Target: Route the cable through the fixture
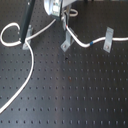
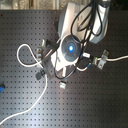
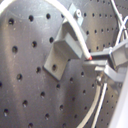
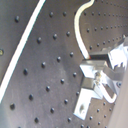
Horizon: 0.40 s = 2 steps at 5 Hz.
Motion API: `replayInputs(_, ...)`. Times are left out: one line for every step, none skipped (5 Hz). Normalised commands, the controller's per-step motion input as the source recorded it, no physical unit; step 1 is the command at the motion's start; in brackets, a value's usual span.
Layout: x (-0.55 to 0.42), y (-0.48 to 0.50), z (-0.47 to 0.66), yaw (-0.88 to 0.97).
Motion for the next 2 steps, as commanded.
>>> replayInputs(-0.072,-0.043,0.26,-0.01)
replayInputs(-0.157,-0.064,0.19,-0.01)
